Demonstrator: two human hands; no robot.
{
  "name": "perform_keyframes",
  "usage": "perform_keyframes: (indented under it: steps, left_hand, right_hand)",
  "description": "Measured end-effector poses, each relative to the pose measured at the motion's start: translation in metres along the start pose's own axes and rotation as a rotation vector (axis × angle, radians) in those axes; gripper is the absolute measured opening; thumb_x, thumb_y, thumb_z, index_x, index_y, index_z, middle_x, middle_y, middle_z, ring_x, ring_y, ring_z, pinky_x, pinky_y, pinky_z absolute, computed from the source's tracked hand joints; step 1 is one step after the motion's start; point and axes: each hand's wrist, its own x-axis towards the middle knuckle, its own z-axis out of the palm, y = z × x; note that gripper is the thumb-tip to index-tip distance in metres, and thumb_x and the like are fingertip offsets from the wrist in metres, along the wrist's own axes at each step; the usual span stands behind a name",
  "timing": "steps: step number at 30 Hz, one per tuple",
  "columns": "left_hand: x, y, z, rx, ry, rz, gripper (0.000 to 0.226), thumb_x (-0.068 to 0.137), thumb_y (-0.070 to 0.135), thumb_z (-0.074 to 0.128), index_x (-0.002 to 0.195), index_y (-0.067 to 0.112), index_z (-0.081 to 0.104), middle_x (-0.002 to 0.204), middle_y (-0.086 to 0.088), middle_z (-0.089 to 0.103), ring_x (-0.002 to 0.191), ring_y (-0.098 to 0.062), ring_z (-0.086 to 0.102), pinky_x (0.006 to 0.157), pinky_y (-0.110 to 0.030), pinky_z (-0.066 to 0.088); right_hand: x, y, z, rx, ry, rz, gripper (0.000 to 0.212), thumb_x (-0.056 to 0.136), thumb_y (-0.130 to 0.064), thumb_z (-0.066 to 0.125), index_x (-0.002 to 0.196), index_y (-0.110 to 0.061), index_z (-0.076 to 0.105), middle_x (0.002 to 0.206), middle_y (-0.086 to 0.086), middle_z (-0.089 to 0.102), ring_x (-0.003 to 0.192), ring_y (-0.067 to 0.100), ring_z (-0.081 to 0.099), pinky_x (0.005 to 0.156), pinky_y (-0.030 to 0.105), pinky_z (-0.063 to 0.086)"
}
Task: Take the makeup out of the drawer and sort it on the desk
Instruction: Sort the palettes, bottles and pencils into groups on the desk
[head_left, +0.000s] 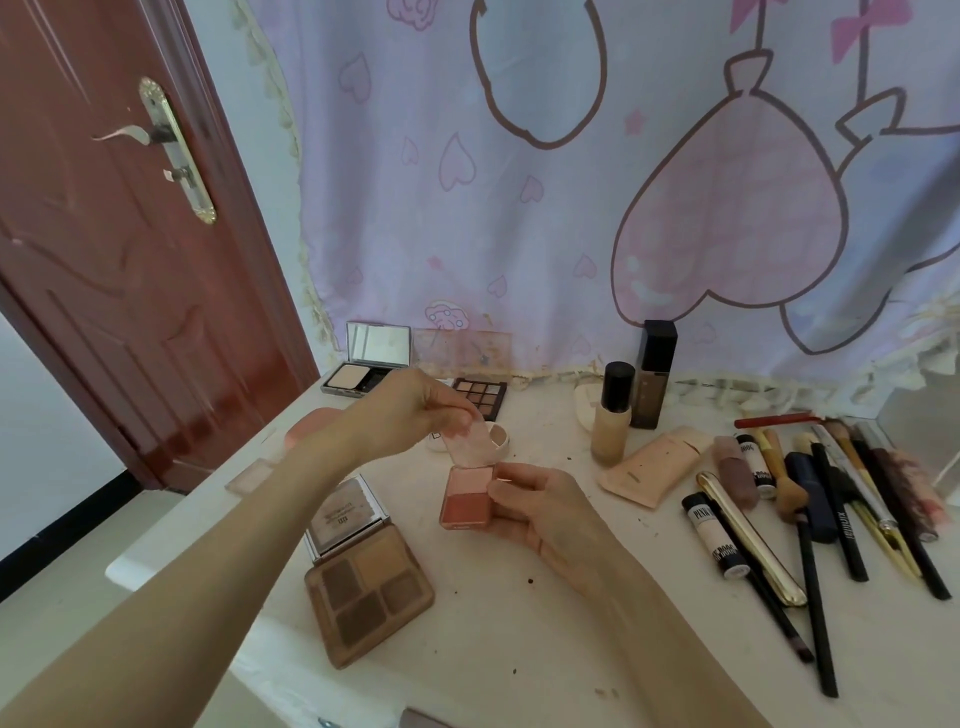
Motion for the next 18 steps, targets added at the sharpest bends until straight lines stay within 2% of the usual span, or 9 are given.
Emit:
perform_keyframes:
  steps: [2,4,6,8,10,14,18]
  left_hand:
    - [0.008,-0.004,0.005,0.058,-0.036,-0.010,0.016,0.086,0.006,0.061,0.097,0.009,0.073,0.076,-0.004,0.071,0.065,-0.001,0.059,0.069,-0.013,0.048]
    - [0.014,-0.006,0.010,0.072,-0.067,-0.035,0.016,0.086,0.005,0.061,0.097,0.007,0.072,0.076,-0.006,0.069,0.059,0.005,0.057,0.064,-0.008,0.046]
    - [0.017,-0.007,0.016,0.082,-0.093,-0.057,0.017,0.087,0.004,0.060,0.099,0.005,0.072,0.075,-0.005,0.067,0.057,0.006,0.057,0.062,-0.007,0.044]
    - [0.021,-0.007,0.020,0.109,-0.104,-0.070,0.017,0.087,0.006,0.060,0.100,0.006,0.071,0.081,-0.009,0.069,0.062,-0.001,0.057,0.069,-0.014,0.048]
    - [0.024,-0.006,0.022,0.134,-0.094,-0.079,0.018,0.086,0.007,0.062,0.101,0.008,0.072,0.085,-0.008,0.070,0.069,-0.008,0.057,0.078,-0.021,0.048]
    - [0.028,-0.008,0.024,0.150,-0.067,-0.068,0.020,0.083,0.011,0.066,0.102,0.011,0.071,0.095,0.000,0.069,0.084,-0.006,0.057,0.071,-0.002,0.038]
    - [0.029,-0.009,0.025,0.130,-0.002,-0.064,0.016,0.082,0.013,0.068,0.097,0.010,0.073,0.087,0.006,0.063,0.082,-0.004,0.055,0.068,-0.003,0.037]
  right_hand:
    - [0.004,0.002,-0.002,-0.225,0.135,-0.078,0.029,0.086,0.000,0.060,0.114,-0.008,0.062,0.095,0.003,0.070,0.094,0.020,0.066,0.091,0.037,0.052]
    - [0.006,0.003,-0.004,-0.461,0.213,-0.126,0.044,0.084,-0.010,0.064,0.127,-0.008,0.055,0.107,0.002,0.067,0.099,0.013,0.061,0.094,0.028,0.047]
    - [0.004,0.003,-0.003,-0.644,0.233,-0.177,0.044,0.087,-0.016,0.062,0.130,-0.014,0.053,0.115,0.000,0.064,0.097,0.006,0.057,0.088,0.017,0.042]
    - [0.002,0.003,-0.002,-0.773,0.231,-0.228,0.043,0.089,-0.020,0.059,0.131,-0.016,0.051,0.122,-0.002,0.060,0.097,0.005,0.055,0.088,0.015,0.041]
    - [0.001,0.002,-0.002,-0.862,0.204,-0.247,0.043,0.089,-0.024,0.059,0.131,-0.015,0.051,0.126,0.001,0.056,0.106,0.009,0.053,0.094,0.021,0.041]
    - [-0.002,-0.004,-0.001,-1.010,0.058,-0.207,0.059,0.084,-0.036,0.063,0.134,-0.014,0.042,0.138,0.002,0.041,0.127,0.018,0.036,0.099,0.026,0.031]
    - [-0.003,-0.004,0.001,-1.093,0.010,-0.182,0.067,0.079,-0.039,0.067,0.135,-0.018,0.038,0.142,0.000,0.035,0.130,0.018,0.029,0.103,0.029,0.029]
